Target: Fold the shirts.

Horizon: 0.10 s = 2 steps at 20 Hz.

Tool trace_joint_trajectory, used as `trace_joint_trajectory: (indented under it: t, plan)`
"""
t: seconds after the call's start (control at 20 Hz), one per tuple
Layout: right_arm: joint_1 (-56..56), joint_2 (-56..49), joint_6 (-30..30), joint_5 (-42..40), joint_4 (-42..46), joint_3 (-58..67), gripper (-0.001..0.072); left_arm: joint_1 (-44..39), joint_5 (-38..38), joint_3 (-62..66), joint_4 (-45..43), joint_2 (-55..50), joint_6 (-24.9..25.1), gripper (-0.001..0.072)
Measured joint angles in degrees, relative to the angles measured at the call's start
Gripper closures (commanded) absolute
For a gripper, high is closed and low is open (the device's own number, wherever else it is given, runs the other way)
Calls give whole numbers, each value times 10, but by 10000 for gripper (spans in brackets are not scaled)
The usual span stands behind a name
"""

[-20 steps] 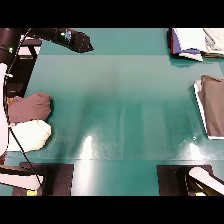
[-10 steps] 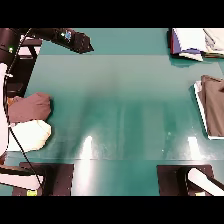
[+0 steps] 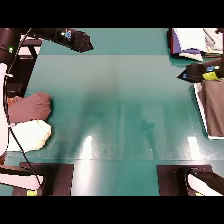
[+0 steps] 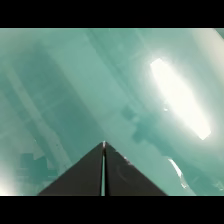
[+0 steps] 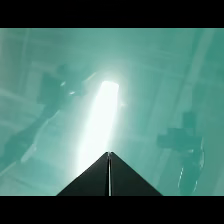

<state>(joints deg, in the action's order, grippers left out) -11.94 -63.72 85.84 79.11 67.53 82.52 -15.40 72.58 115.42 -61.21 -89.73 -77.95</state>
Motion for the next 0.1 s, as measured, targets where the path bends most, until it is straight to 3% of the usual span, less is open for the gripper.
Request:
trace_joint_trajectory:
  t: [0.1]
  plan:
    - [-23, 0, 0, -2, 0, 2, 695, 0, -1, 0, 0, 0, 0, 684]
